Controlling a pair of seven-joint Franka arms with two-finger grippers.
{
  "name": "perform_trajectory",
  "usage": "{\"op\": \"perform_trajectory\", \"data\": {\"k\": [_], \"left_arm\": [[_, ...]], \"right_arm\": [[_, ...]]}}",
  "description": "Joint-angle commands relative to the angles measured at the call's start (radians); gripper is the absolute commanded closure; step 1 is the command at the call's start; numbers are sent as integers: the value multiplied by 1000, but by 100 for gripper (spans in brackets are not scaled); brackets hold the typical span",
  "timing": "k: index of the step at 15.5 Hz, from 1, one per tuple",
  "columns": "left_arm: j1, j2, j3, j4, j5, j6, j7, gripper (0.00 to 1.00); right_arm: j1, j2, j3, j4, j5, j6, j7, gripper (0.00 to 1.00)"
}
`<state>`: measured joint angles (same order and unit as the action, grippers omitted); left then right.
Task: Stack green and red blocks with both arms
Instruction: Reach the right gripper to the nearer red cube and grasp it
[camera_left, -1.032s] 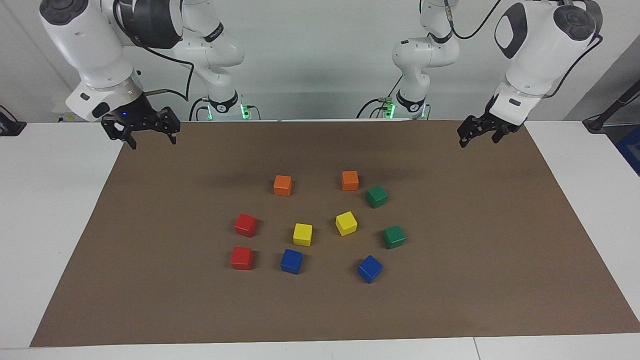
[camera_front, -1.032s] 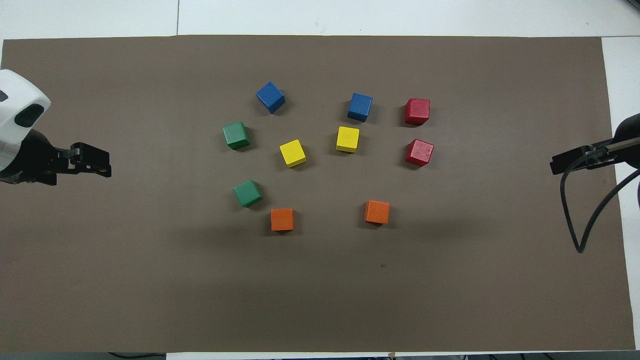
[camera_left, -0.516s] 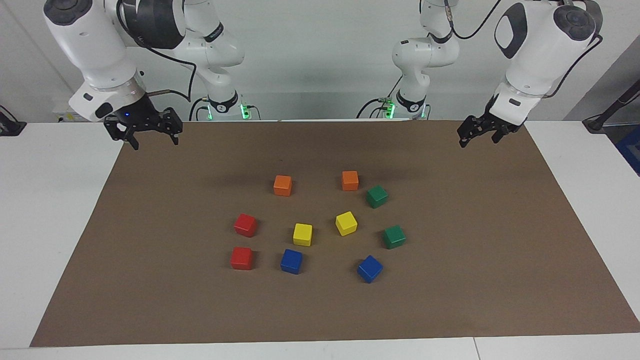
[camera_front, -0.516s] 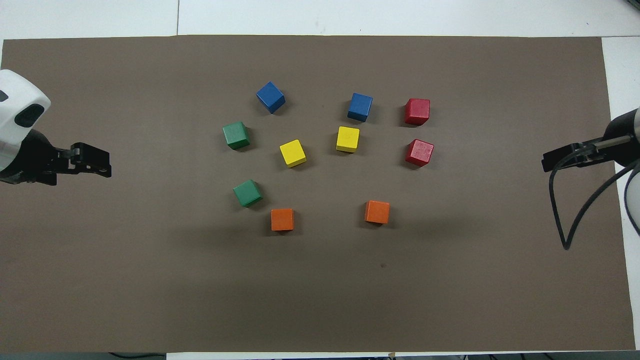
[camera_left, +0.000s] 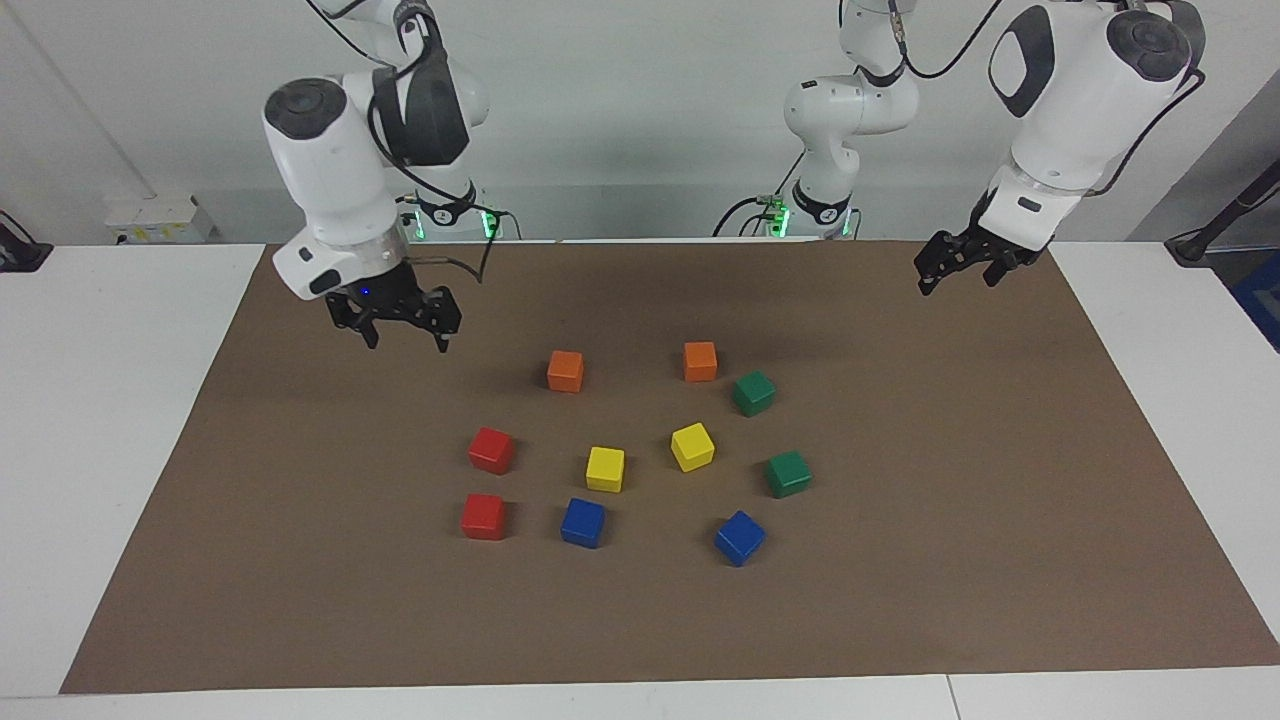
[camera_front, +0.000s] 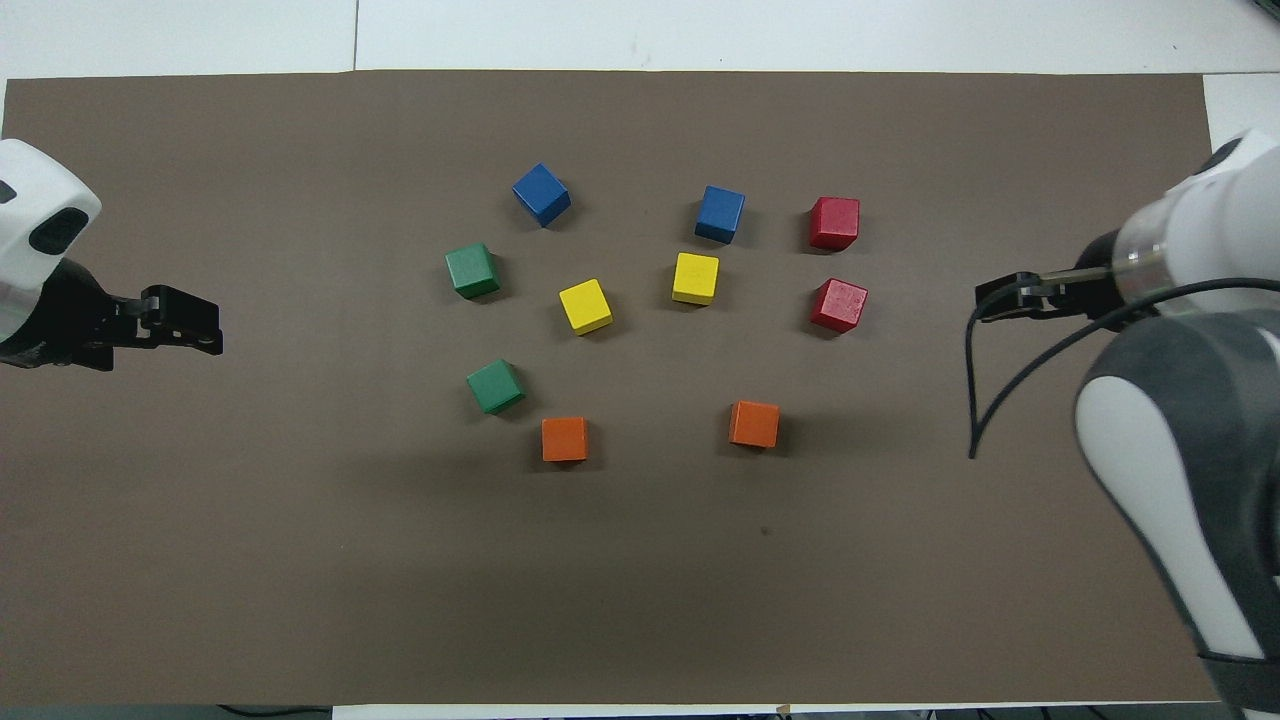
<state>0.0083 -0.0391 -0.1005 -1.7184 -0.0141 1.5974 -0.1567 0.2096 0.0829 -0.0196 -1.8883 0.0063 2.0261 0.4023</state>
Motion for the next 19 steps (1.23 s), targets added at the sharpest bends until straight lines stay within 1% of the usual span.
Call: {"op": "perform_trajectory", "data": {"k": [1, 3, 4, 8, 14, 15, 16, 17, 19], "left_arm": [[12, -19, -4, -10, -15, -11, 16, 0], [12, -19, -4, -10, -15, -11, 16, 0], [12, -19, -4, -9, -15, -11, 16, 0], [12, -19, -4, -10, -15, -11, 16, 0], [12, -19, -4, -10, -15, -11, 16, 0], [12, -19, -4, -10, -15, -11, 16, 0], [12, -19, -4, -10, -15, -11, 16, 0], [12, -19, -4, -10, -15, -11, 16, 0], [12, -19, -4, -10, -15, -11, 16, 0]], "right_arm": [[-6, 107, -2, 8, 70, 126, 102, 0], [16, 159, -2, 3, 84, 199, 168, 0], [22, 175, -2, 1, 84, 219, 174, 0], [45, 279, -3, 11, 83, 318, 211, 0], [70, 345, -3, 8, 69, 384, 224, 0], [71, 351, -3, 5, 69, 396, 224, 13], [71, 356, -3, 1, 69, 401, 222, 58], [71, 360, -3, 1, 69, 401, 221, 99], [70, 360, -3, 3, 69, 395, 219, 100]]}}
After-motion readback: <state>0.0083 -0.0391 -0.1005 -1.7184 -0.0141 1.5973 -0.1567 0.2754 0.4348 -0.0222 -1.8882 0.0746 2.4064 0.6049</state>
